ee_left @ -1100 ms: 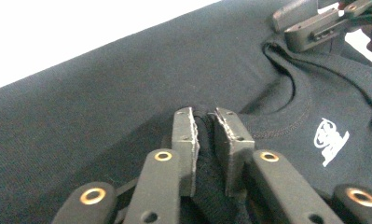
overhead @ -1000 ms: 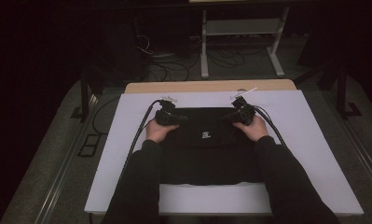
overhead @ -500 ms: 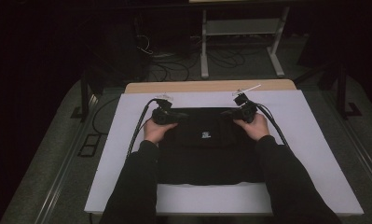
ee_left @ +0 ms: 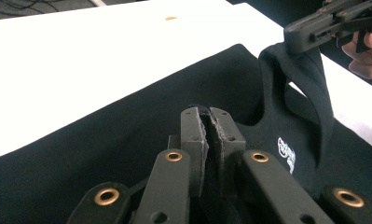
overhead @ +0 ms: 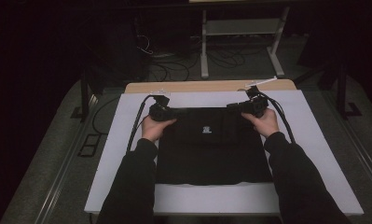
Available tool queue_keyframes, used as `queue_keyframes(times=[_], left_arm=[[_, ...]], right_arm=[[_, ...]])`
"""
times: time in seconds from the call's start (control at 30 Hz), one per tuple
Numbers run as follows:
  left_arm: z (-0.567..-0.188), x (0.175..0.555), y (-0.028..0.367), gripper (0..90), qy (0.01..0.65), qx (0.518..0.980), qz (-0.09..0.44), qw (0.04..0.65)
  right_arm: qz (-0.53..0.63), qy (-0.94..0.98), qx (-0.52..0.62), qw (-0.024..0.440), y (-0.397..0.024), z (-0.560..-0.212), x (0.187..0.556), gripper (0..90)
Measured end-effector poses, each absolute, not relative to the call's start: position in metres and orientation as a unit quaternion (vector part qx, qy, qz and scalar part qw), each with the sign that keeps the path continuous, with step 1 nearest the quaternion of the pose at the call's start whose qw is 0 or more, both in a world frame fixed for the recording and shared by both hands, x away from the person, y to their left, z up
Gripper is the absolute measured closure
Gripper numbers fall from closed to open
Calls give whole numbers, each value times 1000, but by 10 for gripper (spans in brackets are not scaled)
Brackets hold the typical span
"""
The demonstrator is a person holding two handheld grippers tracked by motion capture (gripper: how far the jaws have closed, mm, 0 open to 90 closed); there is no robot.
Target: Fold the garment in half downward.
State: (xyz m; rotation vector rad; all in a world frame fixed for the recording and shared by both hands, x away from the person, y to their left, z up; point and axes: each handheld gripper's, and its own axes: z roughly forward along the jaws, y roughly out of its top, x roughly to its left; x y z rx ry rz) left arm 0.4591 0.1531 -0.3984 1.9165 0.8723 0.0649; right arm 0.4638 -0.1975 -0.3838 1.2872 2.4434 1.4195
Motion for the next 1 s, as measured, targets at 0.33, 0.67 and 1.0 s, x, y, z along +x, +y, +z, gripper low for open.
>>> queue_keyframes(times=[0.33, 0.67, 1.0], left_arm=[[-376, 446, 155, 842, 348, 786, 30, 509], [-360, 431, 156, 841, 332, 788, 36, 517], [-356, 411, 153, 841, 316, 798, 32, 513]], right_arm=[[482, 779, 401, 13, -209, -363, 450, 853], [500, 779, 379, 10, -213, -347, 438, 853], [506, 780, 368, -3, -215, -348, 419, 853]])
